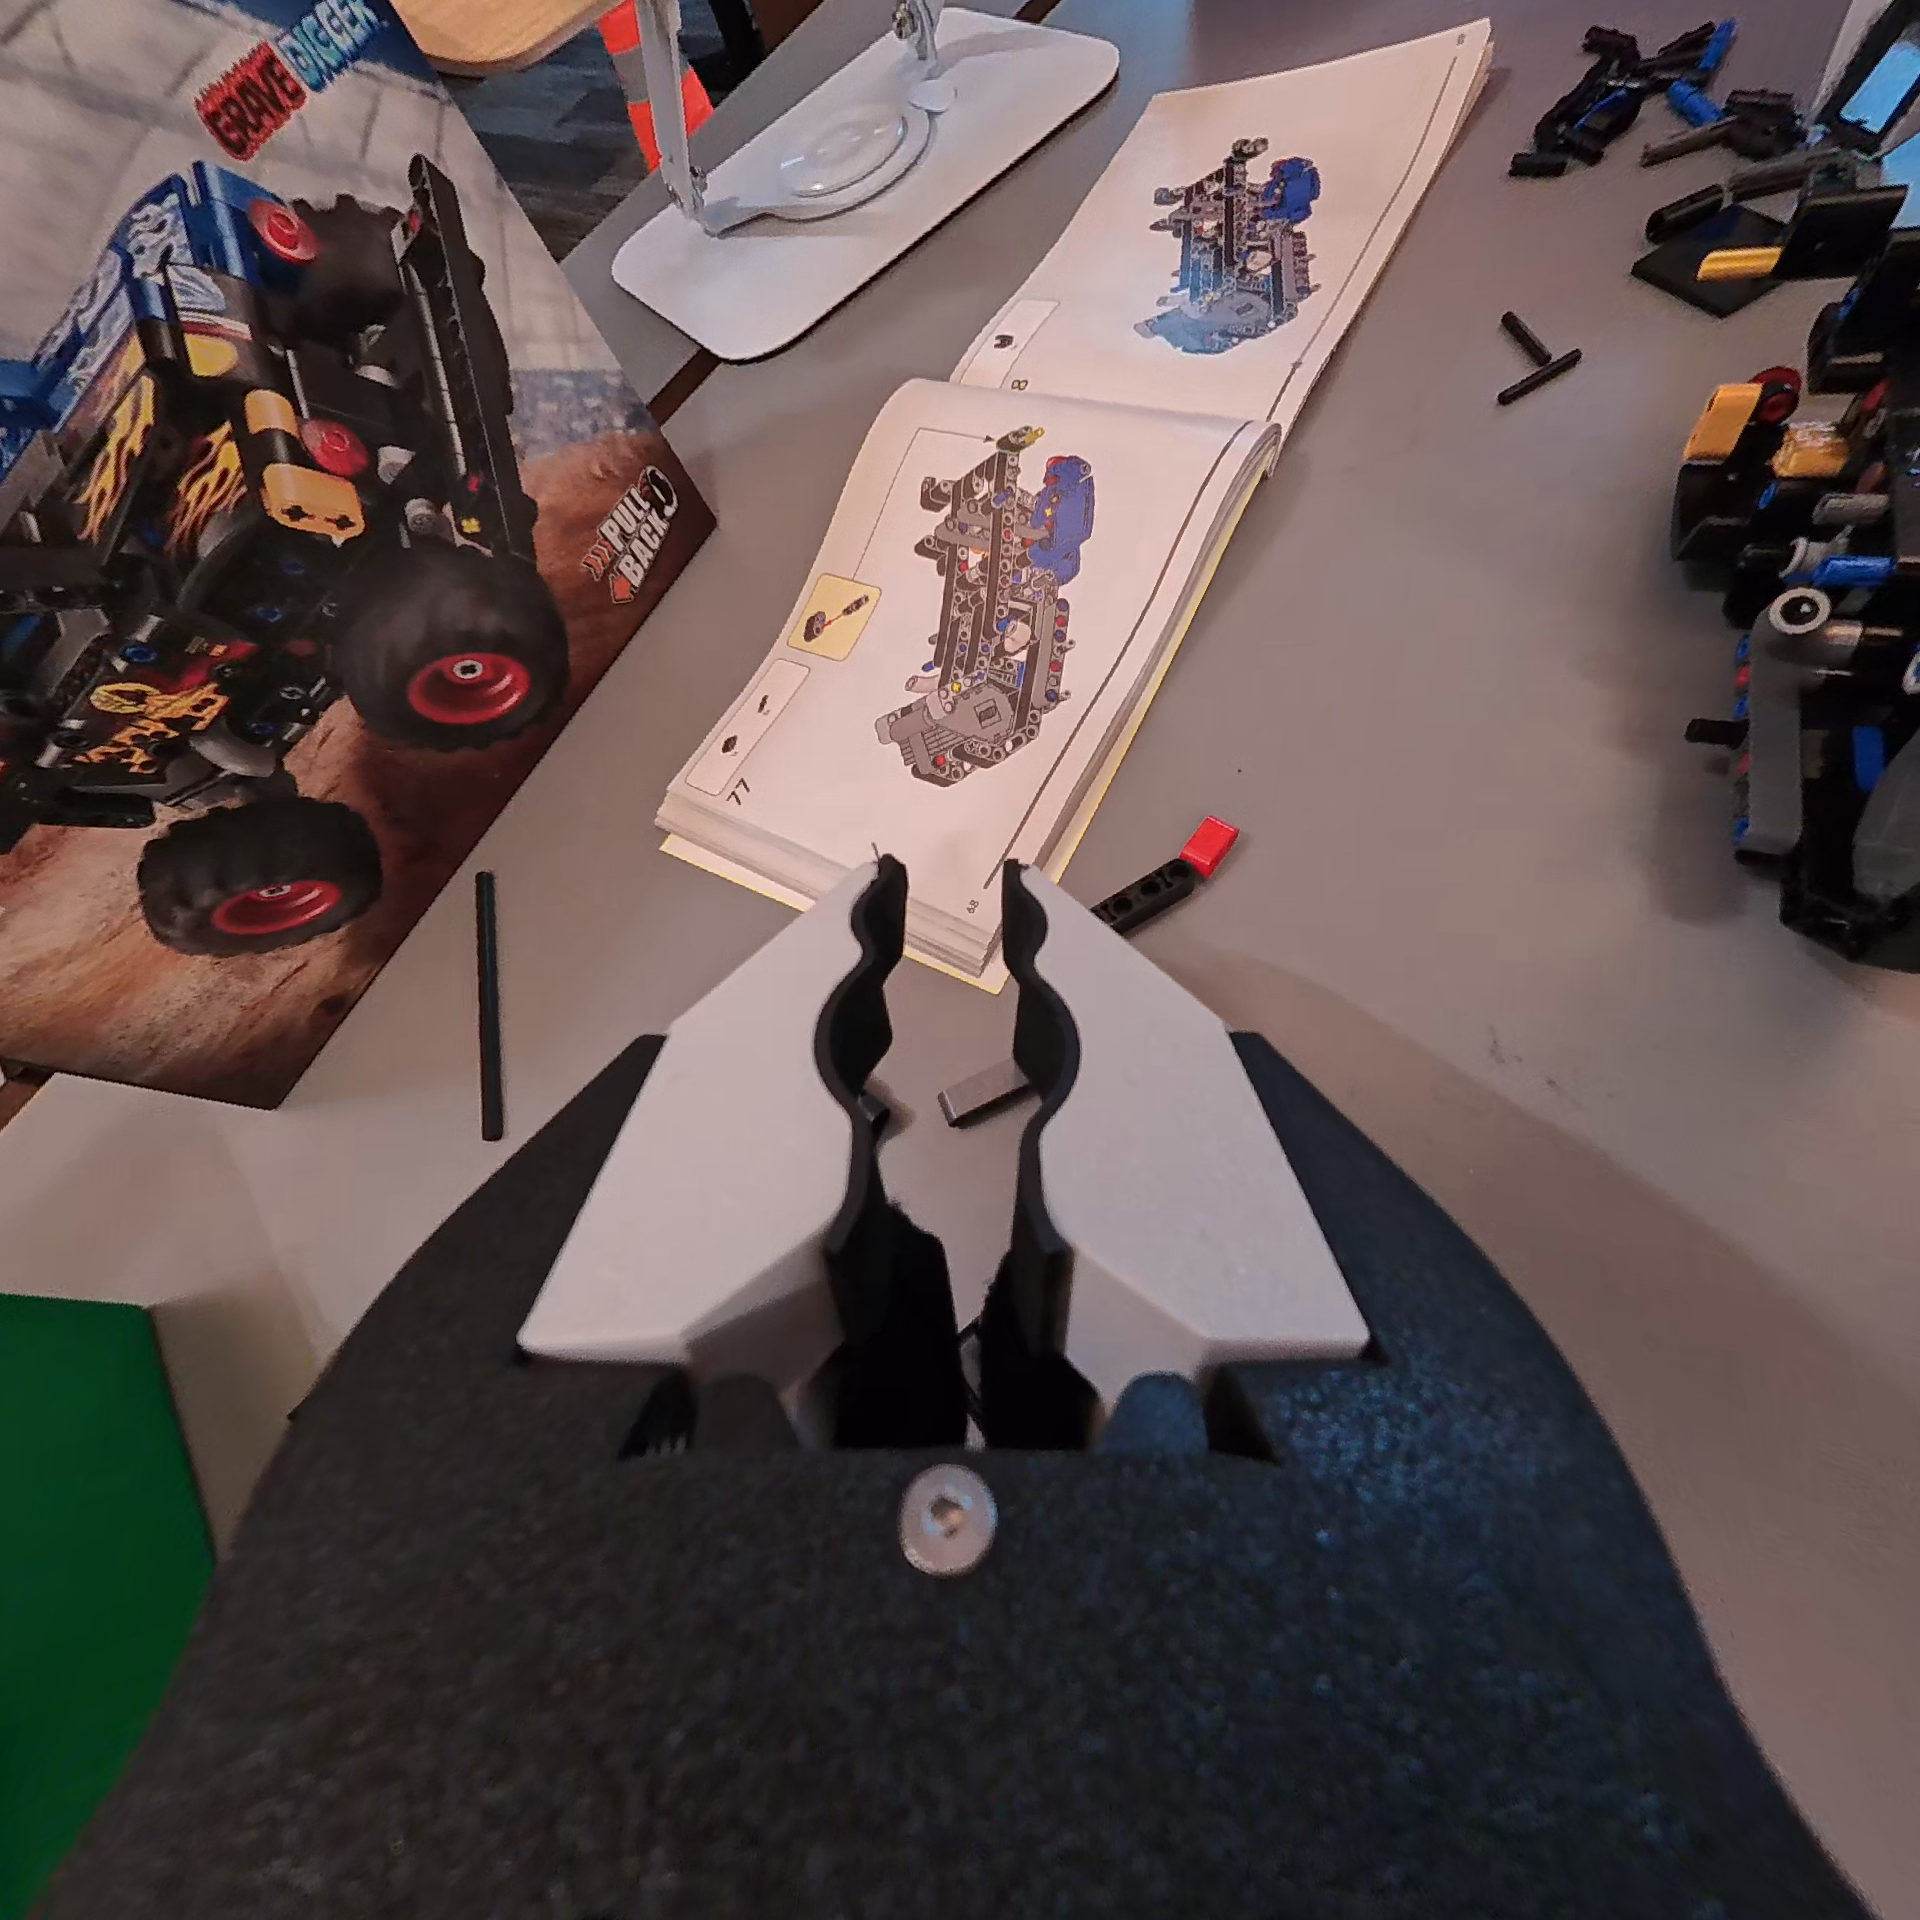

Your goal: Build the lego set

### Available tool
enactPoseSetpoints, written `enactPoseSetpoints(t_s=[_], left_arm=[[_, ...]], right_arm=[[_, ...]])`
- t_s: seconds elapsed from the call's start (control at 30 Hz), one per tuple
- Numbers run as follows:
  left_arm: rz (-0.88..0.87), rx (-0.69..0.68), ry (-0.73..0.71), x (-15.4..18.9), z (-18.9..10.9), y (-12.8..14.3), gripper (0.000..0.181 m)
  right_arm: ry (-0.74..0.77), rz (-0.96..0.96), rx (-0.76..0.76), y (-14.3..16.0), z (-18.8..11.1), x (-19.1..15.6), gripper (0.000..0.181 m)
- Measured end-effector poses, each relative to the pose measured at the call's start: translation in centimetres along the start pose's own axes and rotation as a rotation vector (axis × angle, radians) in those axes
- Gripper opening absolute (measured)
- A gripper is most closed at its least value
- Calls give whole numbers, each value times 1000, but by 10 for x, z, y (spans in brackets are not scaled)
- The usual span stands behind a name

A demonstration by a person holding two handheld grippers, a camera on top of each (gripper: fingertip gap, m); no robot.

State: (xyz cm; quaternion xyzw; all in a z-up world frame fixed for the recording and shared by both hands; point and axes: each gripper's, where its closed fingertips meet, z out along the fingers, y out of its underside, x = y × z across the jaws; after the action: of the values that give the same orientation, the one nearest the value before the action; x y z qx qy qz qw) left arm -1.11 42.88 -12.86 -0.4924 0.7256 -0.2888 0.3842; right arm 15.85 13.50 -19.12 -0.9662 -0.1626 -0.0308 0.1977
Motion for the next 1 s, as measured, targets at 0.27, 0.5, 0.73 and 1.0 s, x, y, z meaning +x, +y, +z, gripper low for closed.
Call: enactPoseSetpoints(t_s=[0.27, 0.5, 0.73, 1.0], left_arm=[[3, 7, -10, -2, -2, -2, 16], [7, 9, -18, -4, -3, -3, 16], [4, 3, -25, -7, -3, 0, 16], [-17, -17, -6, -7, 4, 7, 16]], right_arm=[[-40, -98, 95, -21, -12, -20, 15], [-364, -342, 349, -81, -23, -121, 15], [-484, -396, 268, -78, 8, -156, 15], [-426, -426, 275, -80, 11, -154, 15]])
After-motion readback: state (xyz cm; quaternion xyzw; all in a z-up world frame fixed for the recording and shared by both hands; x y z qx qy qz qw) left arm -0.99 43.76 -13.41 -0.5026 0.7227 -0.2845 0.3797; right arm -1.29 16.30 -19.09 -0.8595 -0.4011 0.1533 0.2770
